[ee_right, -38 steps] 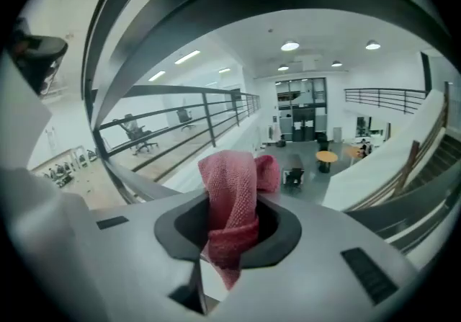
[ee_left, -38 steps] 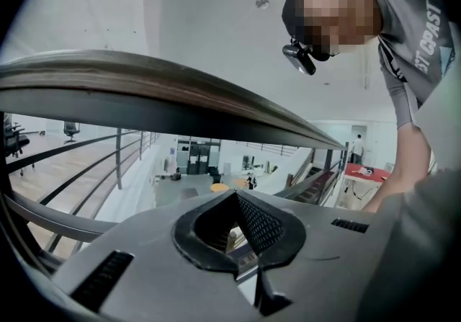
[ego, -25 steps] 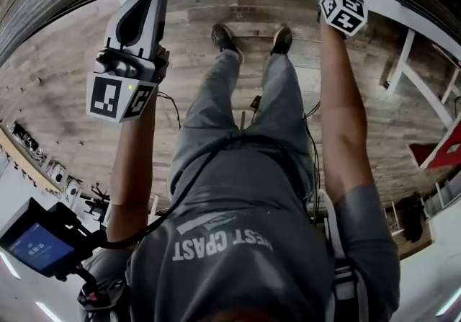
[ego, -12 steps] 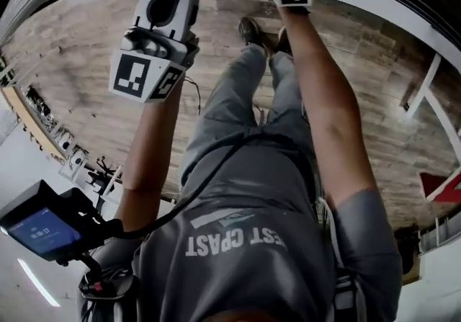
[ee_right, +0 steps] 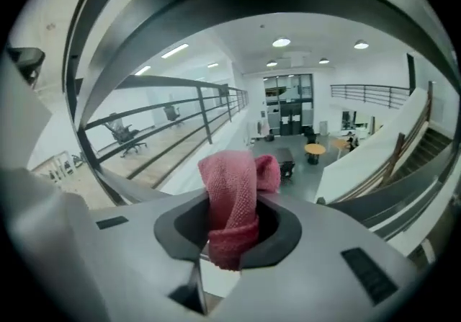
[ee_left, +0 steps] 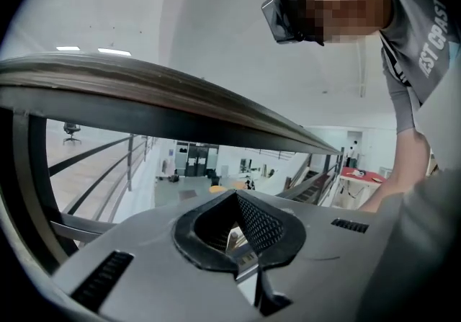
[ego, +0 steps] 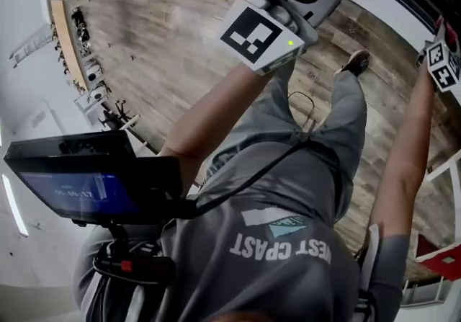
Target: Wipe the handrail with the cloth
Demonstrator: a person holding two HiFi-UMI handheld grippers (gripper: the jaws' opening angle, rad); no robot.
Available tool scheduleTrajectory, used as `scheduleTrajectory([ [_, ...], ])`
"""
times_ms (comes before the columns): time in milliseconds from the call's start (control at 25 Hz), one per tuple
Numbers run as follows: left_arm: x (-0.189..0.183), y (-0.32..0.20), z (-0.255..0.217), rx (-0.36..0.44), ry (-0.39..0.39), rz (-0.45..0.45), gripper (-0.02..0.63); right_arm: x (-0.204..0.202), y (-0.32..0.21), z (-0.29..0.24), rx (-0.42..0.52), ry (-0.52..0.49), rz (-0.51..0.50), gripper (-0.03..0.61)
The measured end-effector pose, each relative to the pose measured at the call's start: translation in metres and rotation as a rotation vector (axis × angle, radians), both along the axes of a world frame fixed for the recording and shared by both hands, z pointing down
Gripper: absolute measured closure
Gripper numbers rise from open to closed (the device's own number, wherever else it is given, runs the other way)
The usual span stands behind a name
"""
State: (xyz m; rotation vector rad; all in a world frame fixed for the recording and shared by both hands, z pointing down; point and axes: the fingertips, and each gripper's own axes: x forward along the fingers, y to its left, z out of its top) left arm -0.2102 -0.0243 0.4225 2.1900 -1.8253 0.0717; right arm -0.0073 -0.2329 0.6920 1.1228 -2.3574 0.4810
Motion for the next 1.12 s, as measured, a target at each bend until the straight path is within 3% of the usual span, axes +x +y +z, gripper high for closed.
scheduleTrajectory([
  [200,0.007,-0.002,0.0,-0.004,0.018,0.017,0.609,-0.142,0.066,-0.014,-0.004,-0.082,-0.31,0.509],
  [320,0.003,0.0,0.004,-0.001,-0.03,0.042,0.609,-0.161,0.069,-0.013,-0.045,-0.087,-0.376,0.509],
  [360,0.0,0.001,0.004,-0.009,-0.041,0.035,0.609,-0.15,0.06,-0.012,-0.049,-0.092,-0.349,0.509],
  [440,-0.001,0.002,0.002,-0.012,-0.036,0.017,0.609,-0.091,0.031,-0.013,-0.011,-0.071,-0.223,0.509],
  [600,0.002,-0.001,0.0,0.002,-0.017,0.009,0.609,0.099,-0.043,-0.017,0.05,0.02,0.153,0.509],
  [640,0.003,-0.001,0.0,0.001,-0.021,0.011,0.609,0.13,-0.051,-0.009,0.022,0.038,0.201,0.509],
  [720,0.006,-0.001,-0.001,0.001,-0.024,0.019,0.609,0.151,-0.049,0.015,-0.054,0.065,0.197,0.509],
  [800,0.007,0.001,-0.001,-0.003,-0.024,0.022,0.609,0.136,-0.039,0.026,-0.066,0.061,0.197,0.508],
  [880,0.007,0.004,0.001,-0.012,-0.02,0.022,0.609,0.11,-0.024,0.028,-0.07,-0.001,0.251,0.509],
  [920,0.008,0.005,0.002,-0.017,-0.017,0.022,0.609,0.087,-0.011,0.032,-0.093,-0.026,0.23,0.508],
  [1000,0.012,0.007,0.004,-0.025,-0.017,0.033,0.609,0.02,0.026,0.041,-0.128,-0.018,0.051,0.509],
  [1040,0.014,0.008,0.005,-0.028,-0.022,0.045,0.609,-0.014,0.043,0.034,-0.11,-0.012,-0.041,0.509],
  [1120,0.016,0.007,0.003,-0.029,-0.035,0.062,0.609,-0.06,0.056,0.0,-0.01,-0.045,-0.117,0.509],
])
